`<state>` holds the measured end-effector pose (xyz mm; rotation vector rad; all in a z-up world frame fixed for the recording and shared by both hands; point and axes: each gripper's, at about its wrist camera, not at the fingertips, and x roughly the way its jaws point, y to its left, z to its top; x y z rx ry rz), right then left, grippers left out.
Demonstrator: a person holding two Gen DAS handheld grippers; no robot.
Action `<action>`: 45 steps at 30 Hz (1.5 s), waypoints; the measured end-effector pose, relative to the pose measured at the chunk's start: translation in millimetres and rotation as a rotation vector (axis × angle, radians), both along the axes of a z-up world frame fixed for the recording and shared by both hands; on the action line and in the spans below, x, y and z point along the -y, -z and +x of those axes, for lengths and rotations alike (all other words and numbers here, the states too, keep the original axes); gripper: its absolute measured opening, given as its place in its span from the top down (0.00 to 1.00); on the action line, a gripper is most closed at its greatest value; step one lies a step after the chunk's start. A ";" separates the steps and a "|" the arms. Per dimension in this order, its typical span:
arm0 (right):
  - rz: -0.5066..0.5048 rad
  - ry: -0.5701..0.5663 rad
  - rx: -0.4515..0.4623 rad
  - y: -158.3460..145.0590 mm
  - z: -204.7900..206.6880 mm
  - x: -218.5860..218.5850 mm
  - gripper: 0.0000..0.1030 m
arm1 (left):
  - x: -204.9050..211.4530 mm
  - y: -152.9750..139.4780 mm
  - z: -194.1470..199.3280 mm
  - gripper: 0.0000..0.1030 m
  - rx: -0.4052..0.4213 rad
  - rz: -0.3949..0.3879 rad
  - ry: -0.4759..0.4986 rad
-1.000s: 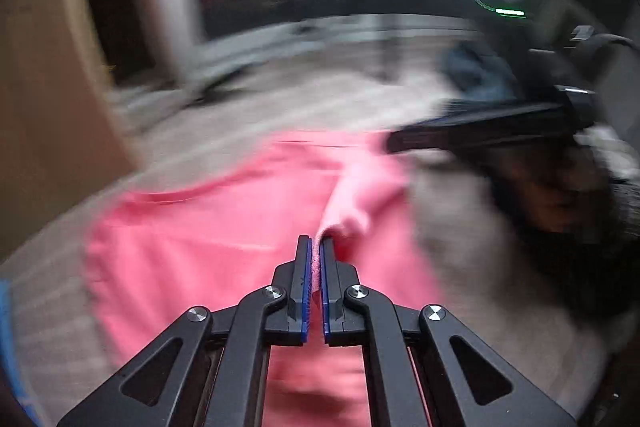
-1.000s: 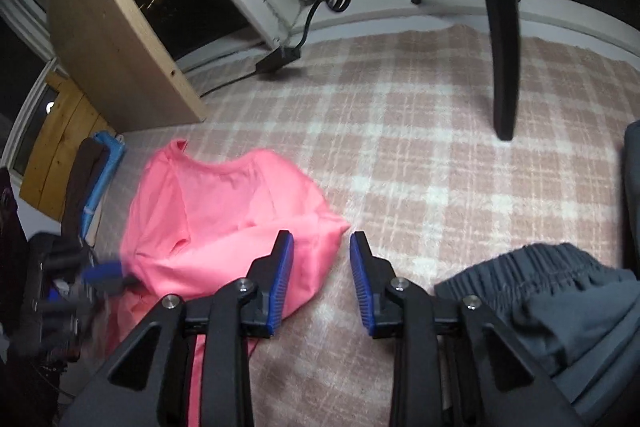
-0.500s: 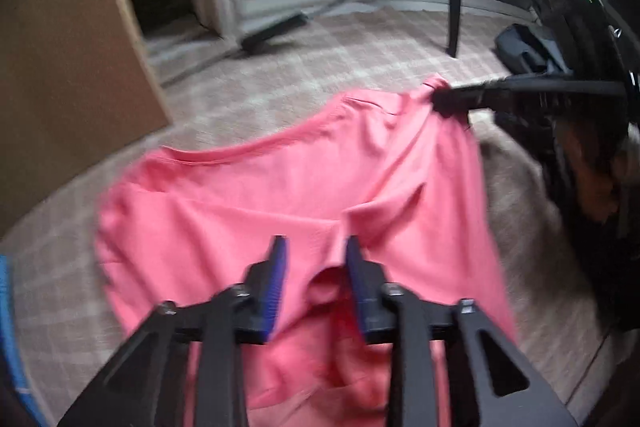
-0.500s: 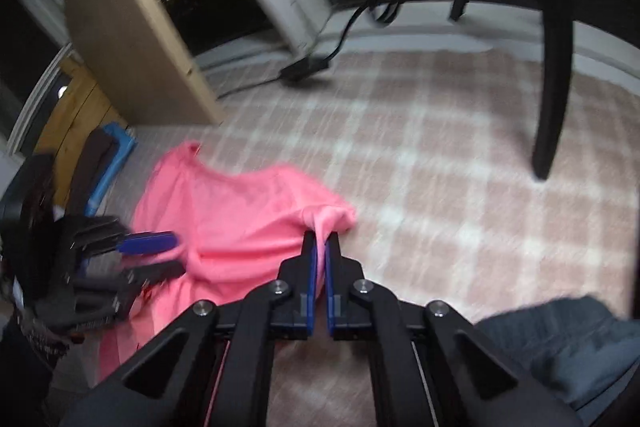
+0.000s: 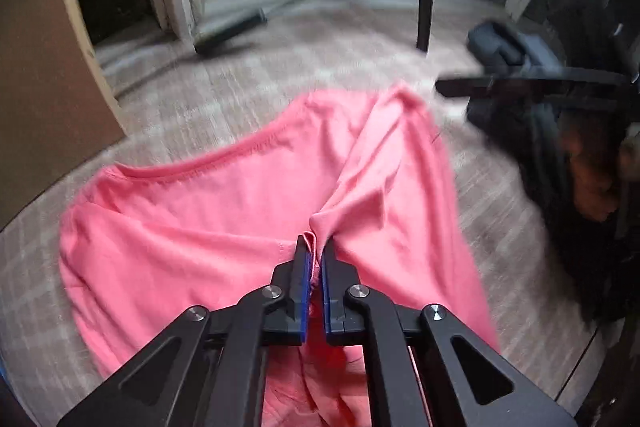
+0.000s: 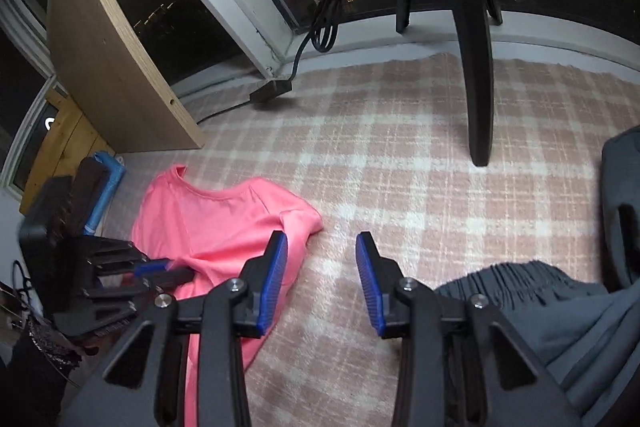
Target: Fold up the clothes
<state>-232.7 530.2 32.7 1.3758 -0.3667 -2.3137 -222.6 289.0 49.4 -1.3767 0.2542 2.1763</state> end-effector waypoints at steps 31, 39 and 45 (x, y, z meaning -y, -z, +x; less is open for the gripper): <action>0.176 -0.373 -0.039 3.0 63.2 138.0 0.86 | 76.6 -13.8 60.9 0.69 0.071 0.043 -0.077; 0.095 -0.258 -0.066 -41.7 91.1 92.8 0.88 | 102.7 -35.1 117.3 0.72 0.074 0.096 -0.107; 0.015 -0.267 -0.024 -56.9 193.8 76.5 0.88 | 155.4 -67.4 201.9 0.69 0.078 0.086 -0.123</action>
